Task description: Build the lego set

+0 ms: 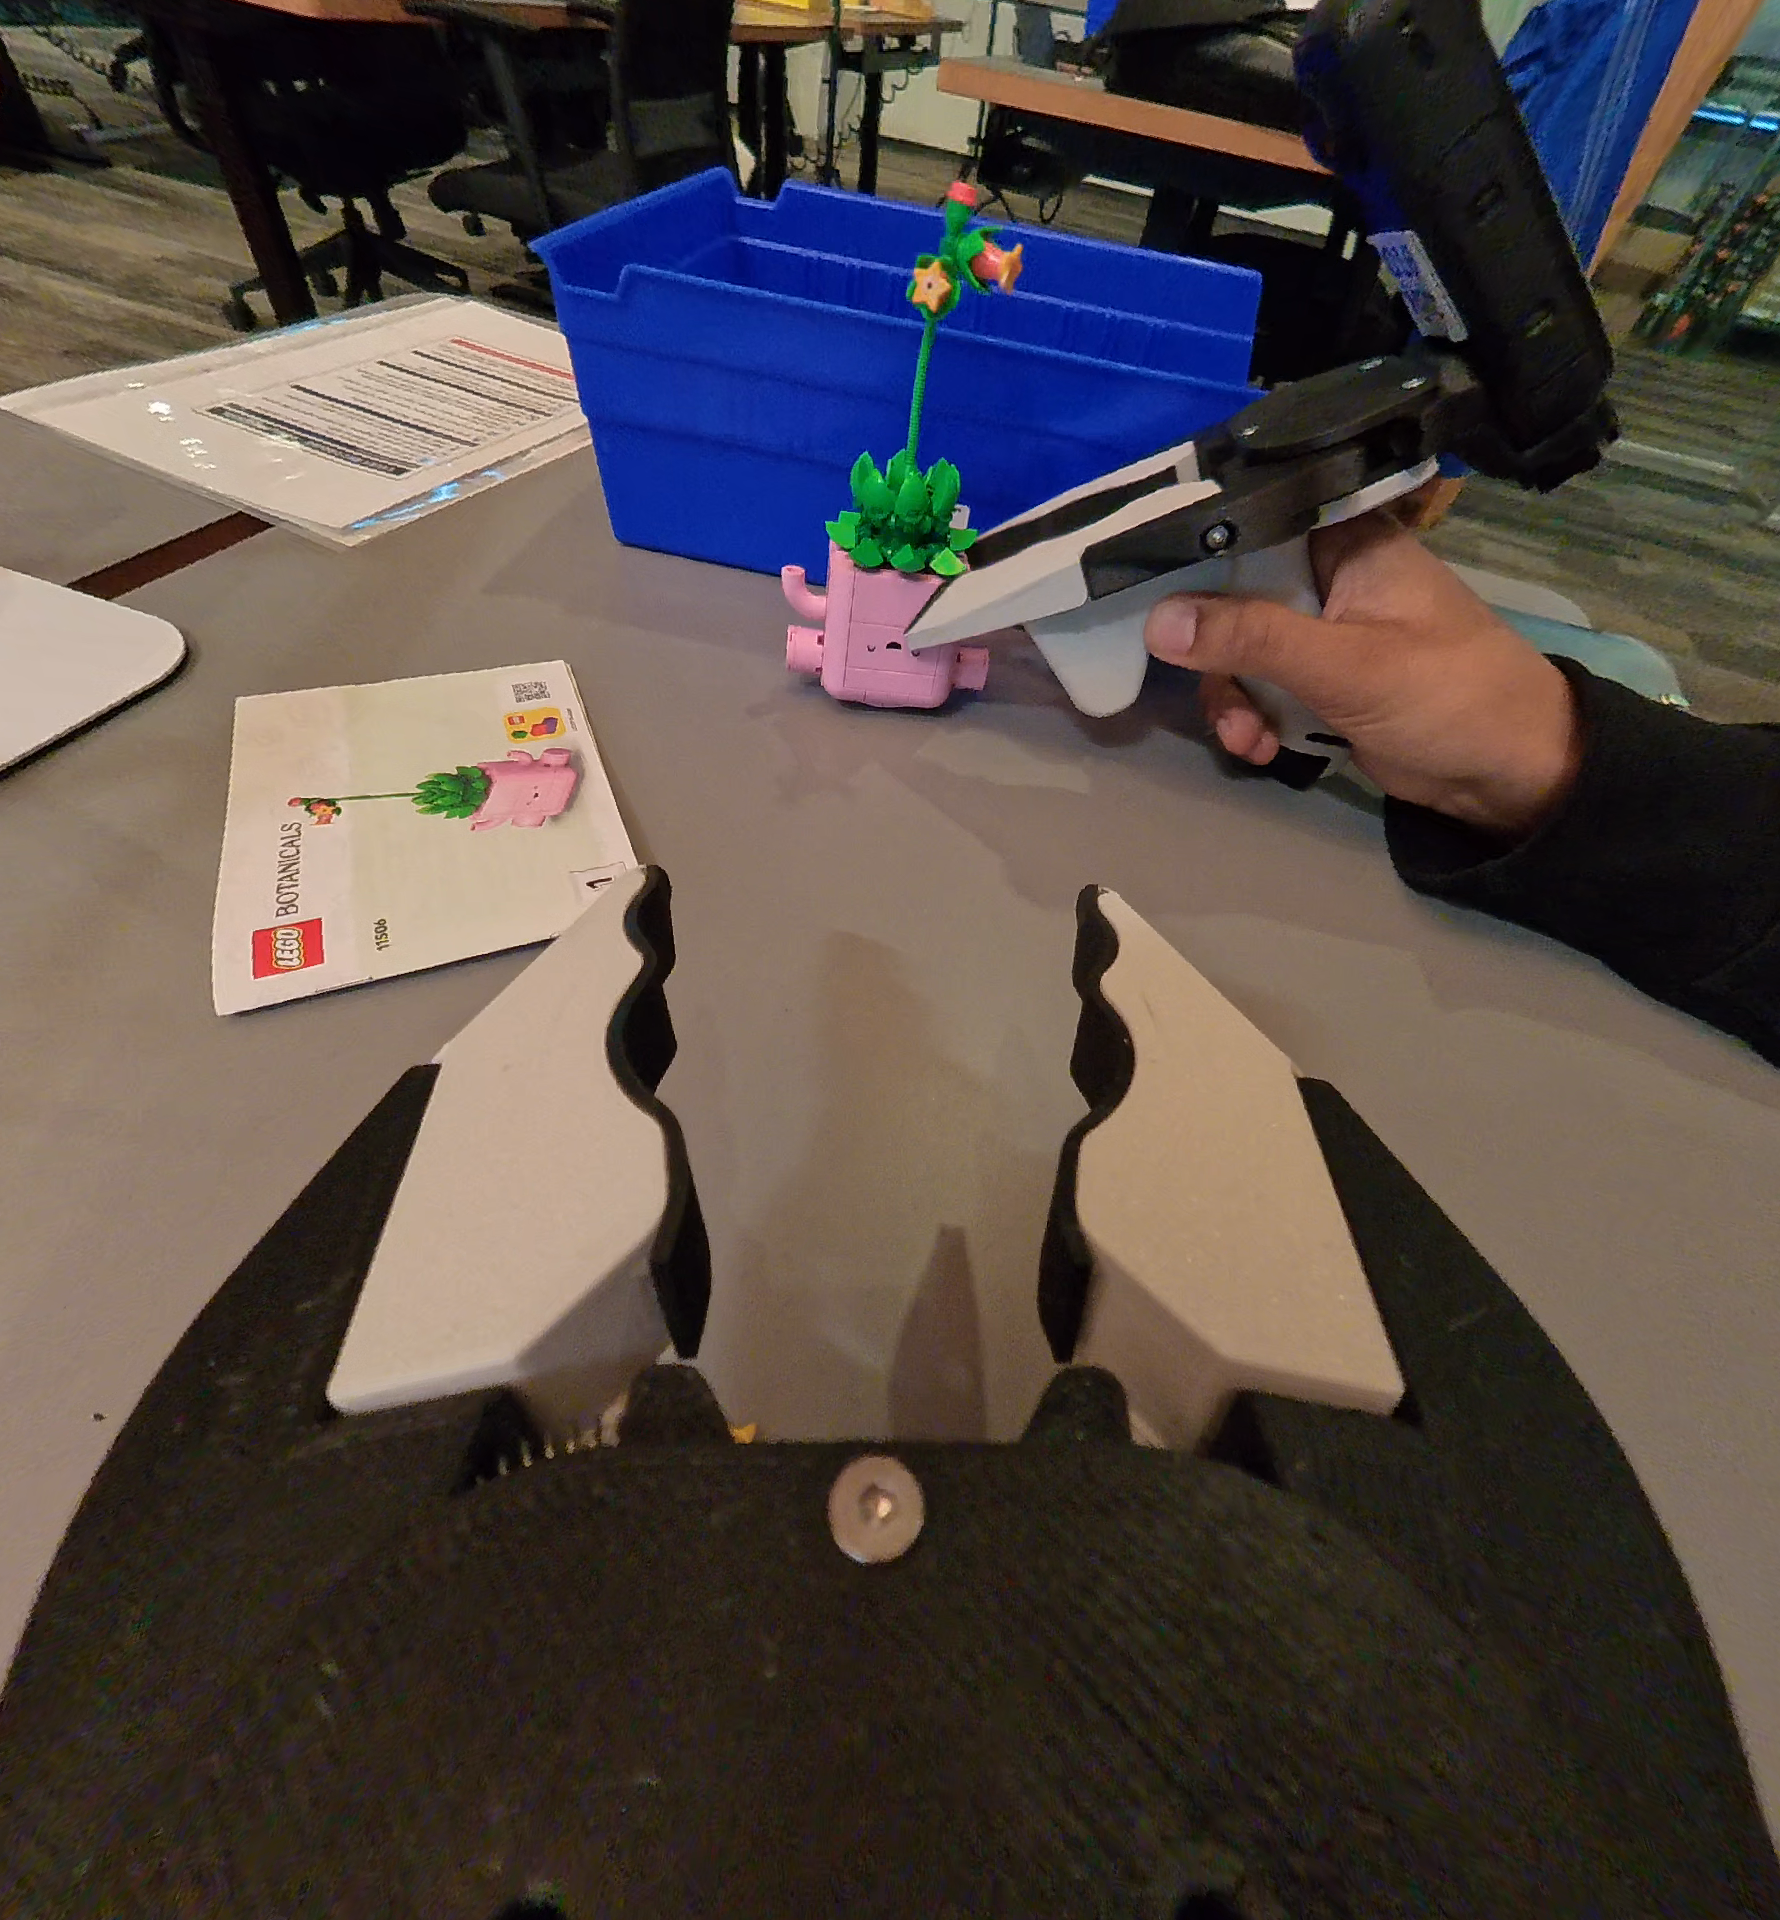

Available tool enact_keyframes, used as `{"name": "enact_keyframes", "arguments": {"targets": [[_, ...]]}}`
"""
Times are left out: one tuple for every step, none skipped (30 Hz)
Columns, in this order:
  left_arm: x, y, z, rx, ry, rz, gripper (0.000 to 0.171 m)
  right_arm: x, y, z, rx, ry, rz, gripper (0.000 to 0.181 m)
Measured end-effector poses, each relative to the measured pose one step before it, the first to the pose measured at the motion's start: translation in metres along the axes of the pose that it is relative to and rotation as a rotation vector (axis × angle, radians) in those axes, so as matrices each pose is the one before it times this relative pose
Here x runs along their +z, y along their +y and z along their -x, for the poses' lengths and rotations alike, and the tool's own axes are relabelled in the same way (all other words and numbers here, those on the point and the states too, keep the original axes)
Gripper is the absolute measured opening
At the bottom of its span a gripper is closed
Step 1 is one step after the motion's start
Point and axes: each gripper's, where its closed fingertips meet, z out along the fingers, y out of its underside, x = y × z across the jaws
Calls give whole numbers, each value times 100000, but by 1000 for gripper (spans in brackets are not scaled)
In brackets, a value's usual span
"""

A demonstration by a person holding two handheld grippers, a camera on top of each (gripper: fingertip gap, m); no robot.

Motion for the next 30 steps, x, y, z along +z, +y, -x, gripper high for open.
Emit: {"name": "enact_keyframes", "arguments": {"targets": [[5,13,-11,102,22,107,76,25,28,-7,88,-50,223,37],[8,7,-8,55,-20,69,76,16,9,-14,98,2,102,37],[9,4,-2,31,25,60,76,6,5,-11,47,111,87,37],[4,4,-2,29,-24,35,76,13,17,-20,16,105,142,37],[-4,7,-1,33,21,51,76,31,27,8,21,-38,225,37],[5,2,-4,24,-13,26,76,28,50,14,51,-177,342,37],[5,1,-2,37,-19,17,76,48,44,22,47,-219,406,38],[-2,4,5,28,-19,32,76,39,47,25,15,-166,358,39],[4,3,-4,27,-13,30,76,18,24,9,1,-99,247,39],[5,2,-2,51,-16,22,76,23,25,9,14,-56,162,39],[-2,5,-6,75,-23,22,76,17,19,5,26,-12,182,39],[-2,5,-1,92,-46,22,76,32,23,-5,49,-30,215,39],[9,5,-6,79,-28,50,76,18,23,1,102,-112,146,39],[3,5,1,77,-20,42,76,14,2,-6,147,-83,41,39],[3,6,-11,88,-28,38,76,-1,-2,-7,160,-70,18,39],[7,9,-6,85,-21,78,76,3,7,-12,211,-116,37,39],[13,9,-8,130,-40,92,76,7,5,-8,255,-167,58,38],[7,10,-10,165,-53,76,76,2,0,5,138,-114,52,38],[14,7,-6,159,-39,76,76,12,12,14,4,-97,78,38],[-1,13,-8,118,-39,91,76,14,34,43,3,-367,208,38],[7,-6,-9,67,-21,45,76,30,46,97,125,-888,378,38],[0,-1,8,37,-38,-5,76,39,52,134,359,-1337,471,38],[6,0,-4,4,-20,7,76,33,57,133,526,-1469,429,37],[-3,10,8,-19,-4,-2,76,40,53,163,598,-1651,464,37],[-3,-10,0,0,-6,-2,76,51,70,175,957,-1635,515,37],[7,13,-4,15,-13,34,76,69,74,174,1112,-1523,571,37],[5,1,-2,38,-21,16,76,67,90,172,869,-1348,636,36],[5,1,-2,42,-22,14,76,72,79,129,516,-913,560,36],[-1,3,2,10,-11,19,76,49,50,64,132,-407,373,36],[-2,4,0,-8,-5,28,76,9,16,9,-13,-89,115,36]]}}
